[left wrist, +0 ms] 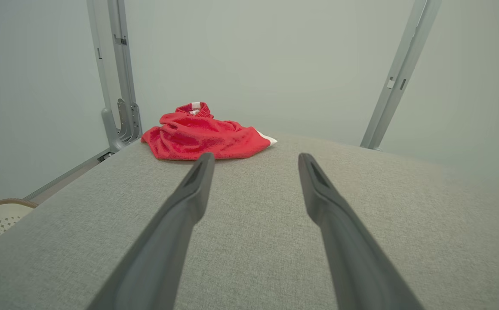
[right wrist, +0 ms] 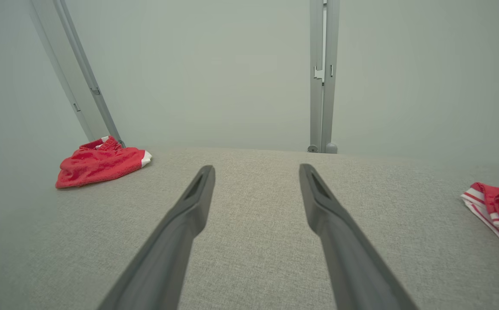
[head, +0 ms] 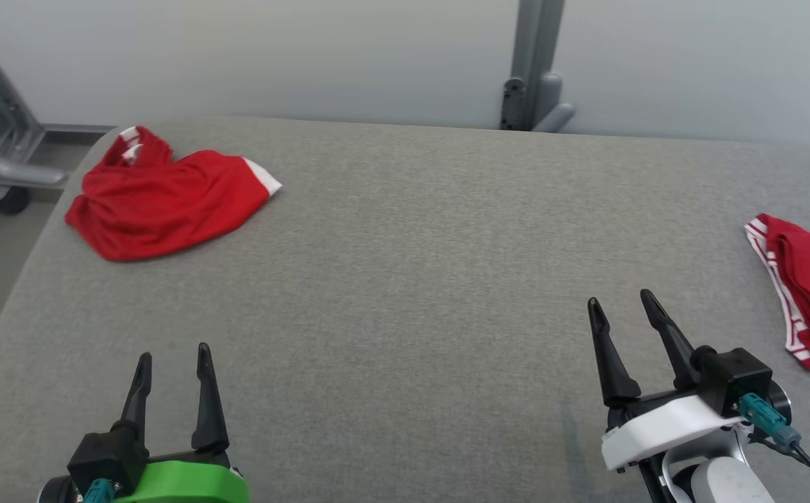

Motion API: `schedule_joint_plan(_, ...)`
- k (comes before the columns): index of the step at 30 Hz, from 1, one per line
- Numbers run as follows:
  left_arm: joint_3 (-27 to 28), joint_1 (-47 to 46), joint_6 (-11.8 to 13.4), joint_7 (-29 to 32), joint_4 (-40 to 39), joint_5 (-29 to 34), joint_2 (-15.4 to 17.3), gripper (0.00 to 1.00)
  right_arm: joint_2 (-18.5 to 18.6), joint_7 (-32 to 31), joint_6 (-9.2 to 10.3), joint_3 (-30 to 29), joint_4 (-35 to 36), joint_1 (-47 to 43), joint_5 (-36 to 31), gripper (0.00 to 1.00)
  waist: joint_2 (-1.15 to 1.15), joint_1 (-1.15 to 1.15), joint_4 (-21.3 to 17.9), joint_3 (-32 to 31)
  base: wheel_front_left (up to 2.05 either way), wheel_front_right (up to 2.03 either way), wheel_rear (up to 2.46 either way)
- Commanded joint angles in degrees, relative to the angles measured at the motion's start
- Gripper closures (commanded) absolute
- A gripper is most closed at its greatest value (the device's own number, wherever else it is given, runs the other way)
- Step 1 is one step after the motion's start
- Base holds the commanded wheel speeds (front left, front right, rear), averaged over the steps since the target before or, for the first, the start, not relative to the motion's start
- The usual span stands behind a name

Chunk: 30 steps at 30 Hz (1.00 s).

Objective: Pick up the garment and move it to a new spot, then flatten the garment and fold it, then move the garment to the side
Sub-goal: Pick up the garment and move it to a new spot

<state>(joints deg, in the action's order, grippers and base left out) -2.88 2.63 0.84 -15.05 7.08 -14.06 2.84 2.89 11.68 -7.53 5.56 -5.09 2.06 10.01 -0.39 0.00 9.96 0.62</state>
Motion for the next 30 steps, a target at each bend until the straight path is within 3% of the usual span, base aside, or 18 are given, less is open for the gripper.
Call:
schedule_joint_plan(1,0.52,0.47,0.14,-0.13,-0.22,0.21,0.12,0.0,0.01,0.04,0.09,0.5,0.07,-0.48,0.36,0.0,0.39,0.0,7.98,-0.68,0.0,0.0,0.0)
schedule_joint_plan(5,0.64,1.71,0.46,-0.13,-0.75,0.61,0.12,0.0,0.03,0.19,0.09,0.87,-0.34,-0.92,1.08,0.0,0.39,0.0,13.94,-1.32,0.0,0.0,0.0)
schedule_joint_plan(10,1.59,2.96,0.56,-0.13,-1.29,1.19,0.13,0.0,0.04,0.46,0.09,1.85,-0.97,-0.96,2.14,0.0,0.39,0.0,18.66,-1.83,0.0,0.0,0.0)
schedule_joint_plan(30,1.82,4.68,1.74,-0.06,-4.39,0.99,0.1,0.0,0.07,1.04,0.09,2.31,-2.4,-0.05,2.53,0.0,0.39,0.0,18.95,-0.99,0.0,0.0,0.0)
